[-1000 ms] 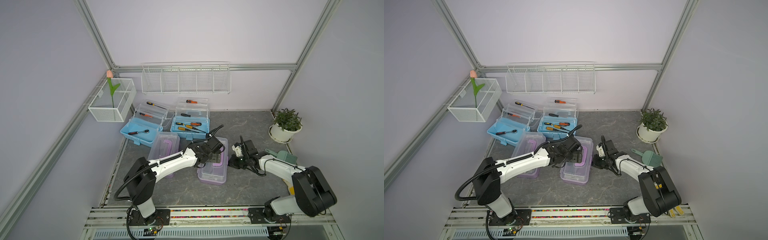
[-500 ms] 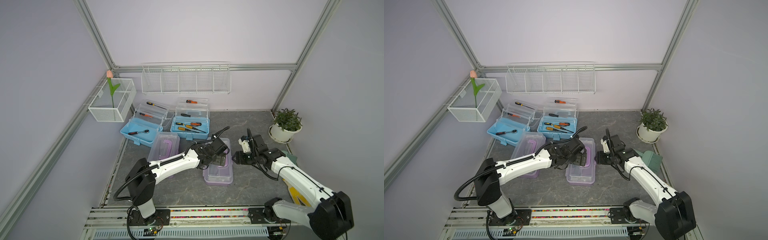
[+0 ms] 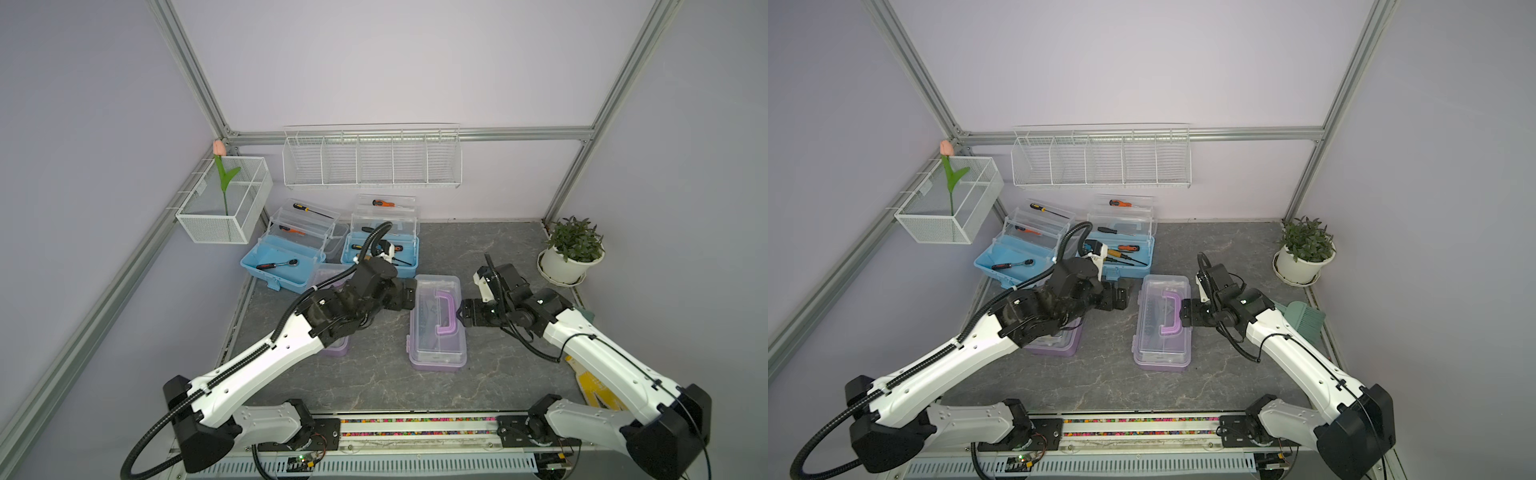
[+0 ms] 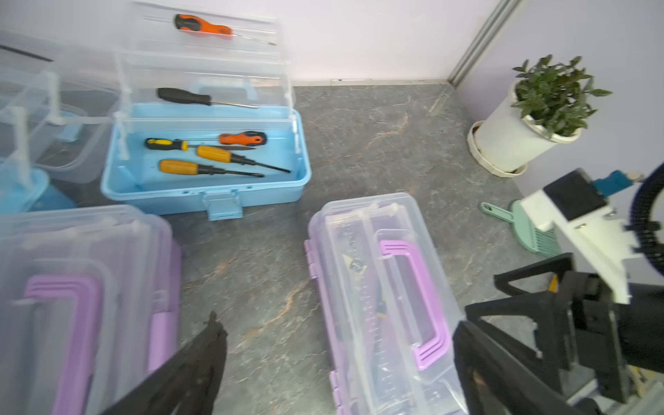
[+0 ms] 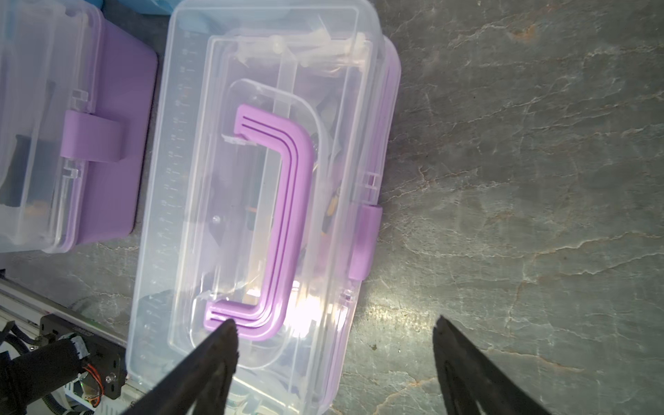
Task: Close toolboxes
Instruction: Move the toolbox to the corner of the board.
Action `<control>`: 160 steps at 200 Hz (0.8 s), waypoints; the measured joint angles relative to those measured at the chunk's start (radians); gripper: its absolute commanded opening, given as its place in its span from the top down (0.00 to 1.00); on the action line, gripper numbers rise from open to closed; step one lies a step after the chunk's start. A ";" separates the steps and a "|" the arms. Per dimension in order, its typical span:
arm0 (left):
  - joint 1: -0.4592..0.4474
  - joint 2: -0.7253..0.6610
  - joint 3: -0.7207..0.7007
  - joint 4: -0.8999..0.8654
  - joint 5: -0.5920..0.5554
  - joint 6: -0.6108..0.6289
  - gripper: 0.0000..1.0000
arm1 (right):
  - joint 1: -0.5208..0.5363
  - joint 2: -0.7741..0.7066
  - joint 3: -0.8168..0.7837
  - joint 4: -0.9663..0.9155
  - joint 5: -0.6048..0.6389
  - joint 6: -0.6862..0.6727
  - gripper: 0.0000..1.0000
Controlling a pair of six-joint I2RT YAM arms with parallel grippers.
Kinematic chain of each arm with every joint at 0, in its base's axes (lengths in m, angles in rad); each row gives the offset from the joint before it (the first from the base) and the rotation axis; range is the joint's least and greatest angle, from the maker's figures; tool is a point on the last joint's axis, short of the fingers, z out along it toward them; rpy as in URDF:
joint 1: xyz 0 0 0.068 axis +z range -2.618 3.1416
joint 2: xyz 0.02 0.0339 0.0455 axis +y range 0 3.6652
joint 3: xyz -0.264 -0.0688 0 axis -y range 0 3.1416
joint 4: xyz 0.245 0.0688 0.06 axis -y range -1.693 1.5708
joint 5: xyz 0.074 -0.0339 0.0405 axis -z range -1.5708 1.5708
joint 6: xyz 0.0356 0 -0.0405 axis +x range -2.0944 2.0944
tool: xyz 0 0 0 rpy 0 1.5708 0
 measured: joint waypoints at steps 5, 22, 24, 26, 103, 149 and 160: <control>0.010 -0.019 -0.022 -0.008 -0.003 -0.002 0.00 | 0.008 0.016 0.007 0.000 0.006 0.002 0.15; 0.039 -0.077 -0.083 -0.038 -0.016 -0.007 0.02 | 0.031 0.082 0.028 0.000 0.029 0.010 0.18; 0.042 -0.083 -0.089 -0.042 -0.017 -0.008 0.02 | 0.033 0.087 0.030 0.000 0.031 0.011 0.18; 0.046 -0.089 -0.097 -0.047 -0.018 -0.010 0.02 | 0.034 0.095 0.032 0.000 0.034 0.011 0.19; 0.102 -0.150 -0.217 -0.079 -0.008 -0.033 0.04 | 0.039 0.247 0.115 -0.018 0.065 -0.003 0.53; 0.168 -0.064 -0.255 -0.014 0.070 -0.031 0.04 | -0.129 0.284 0.158 -0.038 0.040 -0.113 0.64; 0.175 -0.049 -0.263 -0.005 0.085 -0.029 0.04 | -0.187 0.301 0.174 -0.037 0.043 -0.156 0.66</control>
